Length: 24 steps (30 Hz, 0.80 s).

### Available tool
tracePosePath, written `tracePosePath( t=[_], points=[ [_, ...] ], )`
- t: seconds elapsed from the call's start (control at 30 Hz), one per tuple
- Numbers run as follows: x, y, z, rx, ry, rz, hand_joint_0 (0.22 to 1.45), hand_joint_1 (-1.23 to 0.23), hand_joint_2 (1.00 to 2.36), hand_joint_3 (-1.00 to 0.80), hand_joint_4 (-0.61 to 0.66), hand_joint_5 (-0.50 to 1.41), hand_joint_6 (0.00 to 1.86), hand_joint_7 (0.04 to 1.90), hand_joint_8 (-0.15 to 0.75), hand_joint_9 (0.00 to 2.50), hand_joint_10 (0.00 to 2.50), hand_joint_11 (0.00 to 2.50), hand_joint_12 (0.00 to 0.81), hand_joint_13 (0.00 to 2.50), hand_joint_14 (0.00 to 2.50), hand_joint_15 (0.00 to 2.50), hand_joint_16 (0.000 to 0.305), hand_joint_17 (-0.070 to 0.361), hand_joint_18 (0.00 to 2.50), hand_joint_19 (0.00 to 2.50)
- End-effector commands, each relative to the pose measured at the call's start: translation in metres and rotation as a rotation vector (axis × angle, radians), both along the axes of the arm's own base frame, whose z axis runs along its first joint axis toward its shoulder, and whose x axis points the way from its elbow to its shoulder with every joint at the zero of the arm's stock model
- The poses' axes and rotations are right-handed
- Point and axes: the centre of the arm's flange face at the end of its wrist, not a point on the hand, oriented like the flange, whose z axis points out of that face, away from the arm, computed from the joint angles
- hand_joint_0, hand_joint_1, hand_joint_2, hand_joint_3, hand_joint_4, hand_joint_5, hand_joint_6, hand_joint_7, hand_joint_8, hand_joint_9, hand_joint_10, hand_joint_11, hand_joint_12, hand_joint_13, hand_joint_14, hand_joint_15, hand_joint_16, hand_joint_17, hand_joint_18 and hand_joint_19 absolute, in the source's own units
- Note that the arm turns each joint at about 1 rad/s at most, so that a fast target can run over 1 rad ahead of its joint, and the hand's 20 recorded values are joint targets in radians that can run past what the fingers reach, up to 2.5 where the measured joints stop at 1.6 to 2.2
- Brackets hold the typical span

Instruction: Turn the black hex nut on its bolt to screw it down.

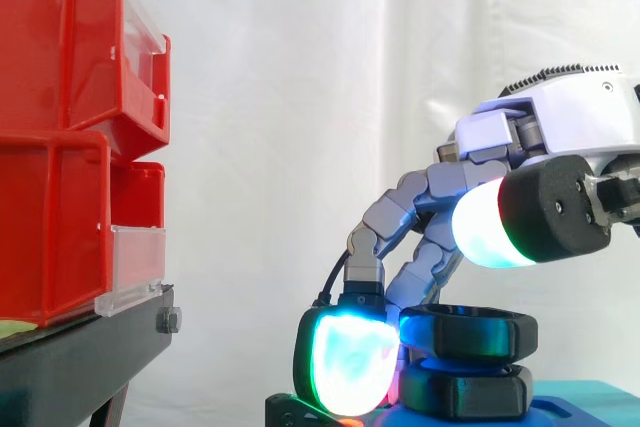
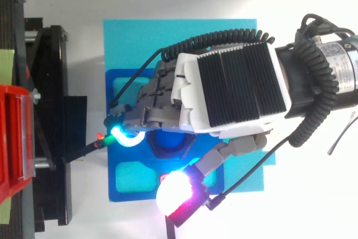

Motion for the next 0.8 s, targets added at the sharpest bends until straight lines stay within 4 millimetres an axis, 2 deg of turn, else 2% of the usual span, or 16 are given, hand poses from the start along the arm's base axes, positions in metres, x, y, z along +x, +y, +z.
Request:
tracePosePath(
  t=[0.0, 0.17, 0.4, 0.53, 0.77],
  points=[
    [0.001, -0.003, 0.005, 0.001, -0.008, 0.003, 0.49, -0.28, 1.0, -0.5, 0.36, -0.21, 0.88, 0.72, 0.399, 0.81, 0.02, 0.66, 0.415, 0.86, 0.01, 0.29, 0.057, 0.128, 0.92, 0.35],
    [0.004, -0.008, 0.015, 0.003, -0.021, 0.013, 0.49, -0.28, 1.0, -0.5, 0.37, -0.21, 0.82, 0.71, 0.393, 0.81, 0.01, 0.65, 0.416, 0.86, 0.01, 0.29, 0.057, 0.127, 0.92, 0.36],
    [0.004, -0.011, 0.016, 0.004, -0.028, 0.011, 0.49, -0.29, 1.0, -0.5, 0.37, -0.17, 0.58, 1.02, 0.389, 0.8, 0.01, 0.63, 0.417, 0.86, 0.01, 0.29, 0.057, 0.128, 0.92, 0.36],
    [0.005, -0.012, 0.016, 0.006, -0.035, 0.009, 0.49, -0.29, 1.0, -0.5, 0.37, -0.16, 0.53, 1.09, 0.383, 0.8, 0.01, 0.62, 0.416, 0.85, 0.01, 0.29, 0.057, 0.127, 0.91, 0.36],
    [0.006, -0.008, 0.017, 0.006, -0.045, 0.016, 0.49, -0.29, 1.0, -0.5, 0.37, -0.16, 0.52, 1.11, 0.384, 0.79, 0.01, 0.61, 0.416, 0.85, 0.01, 0.29, 0.057, 0.128, 0.91, 0.35]
  ],
)
